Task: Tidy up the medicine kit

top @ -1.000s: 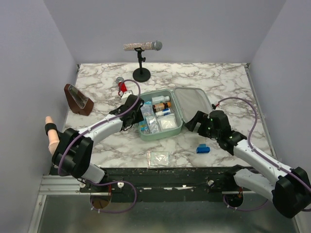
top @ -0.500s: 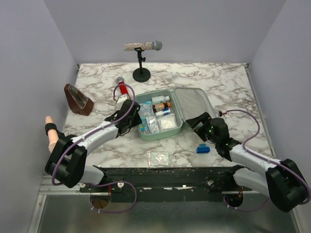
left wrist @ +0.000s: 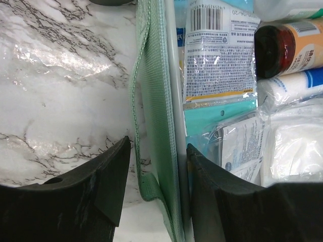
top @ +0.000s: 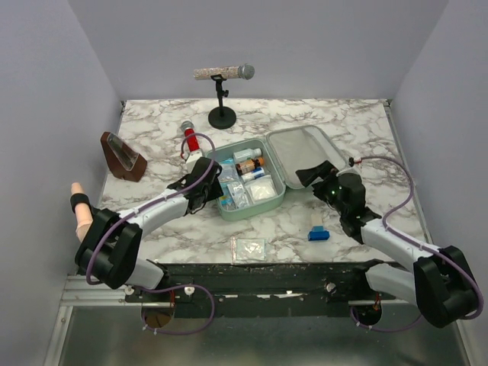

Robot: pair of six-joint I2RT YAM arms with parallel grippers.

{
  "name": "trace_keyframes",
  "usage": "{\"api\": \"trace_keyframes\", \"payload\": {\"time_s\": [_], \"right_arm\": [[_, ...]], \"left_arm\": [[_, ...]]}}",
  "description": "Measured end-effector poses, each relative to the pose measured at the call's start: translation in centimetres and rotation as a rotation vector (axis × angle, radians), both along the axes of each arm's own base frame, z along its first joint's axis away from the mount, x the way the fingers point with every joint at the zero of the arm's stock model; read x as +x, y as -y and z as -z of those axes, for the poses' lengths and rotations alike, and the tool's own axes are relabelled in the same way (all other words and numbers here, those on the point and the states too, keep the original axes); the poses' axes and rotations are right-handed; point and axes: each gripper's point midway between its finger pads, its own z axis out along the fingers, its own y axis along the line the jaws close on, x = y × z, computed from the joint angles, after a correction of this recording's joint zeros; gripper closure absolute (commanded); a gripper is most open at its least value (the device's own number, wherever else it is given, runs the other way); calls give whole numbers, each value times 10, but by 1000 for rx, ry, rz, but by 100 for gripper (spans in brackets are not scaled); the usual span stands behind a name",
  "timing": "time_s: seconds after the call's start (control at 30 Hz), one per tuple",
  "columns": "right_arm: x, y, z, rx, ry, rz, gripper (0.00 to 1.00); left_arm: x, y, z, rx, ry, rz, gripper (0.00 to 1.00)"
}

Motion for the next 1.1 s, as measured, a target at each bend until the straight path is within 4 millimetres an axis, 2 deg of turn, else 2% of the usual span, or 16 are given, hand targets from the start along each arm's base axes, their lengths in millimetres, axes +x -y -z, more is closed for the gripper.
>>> {"api": "trace_keyframes", "payload": {"time_s": [0.27, 0.4, 0.47, 0.6, 0.7, 0.83, 0.97, 1.1], "right_arm": [[13, -11, -70, -104, 271, -111, 0], [21, -22, -106, -152, 374, -184, 0], [23, -31, -131, -173, 442, -235, 0], [28, -44, -161, -204, 521, -313, 0], [32, -50, -167, -220, 528, -349, 6], [44, -61, -162, -235, 481, -397, 28], [47, -66, -147, -227, 415, -438, 30], [44, -66, -139, -228, 378, -446, 26]], "left_arm": [[0, 0, 8, 10, -18, 2, 43], [0, 0, 9, 13, -22, 3, 42], [0, 1, 11, 14, -27, 8, 42], [-1, 4, 13, 16, -30, 21, 42], [-2, 5, 13, 21, -31, 31, 42], [-3, 5, 13, 24, -31, 34, 41], [-6, 6, 6, 15, -26, 41, 39], [-15, 11, -22, -37, 42, 66, 32]]}}
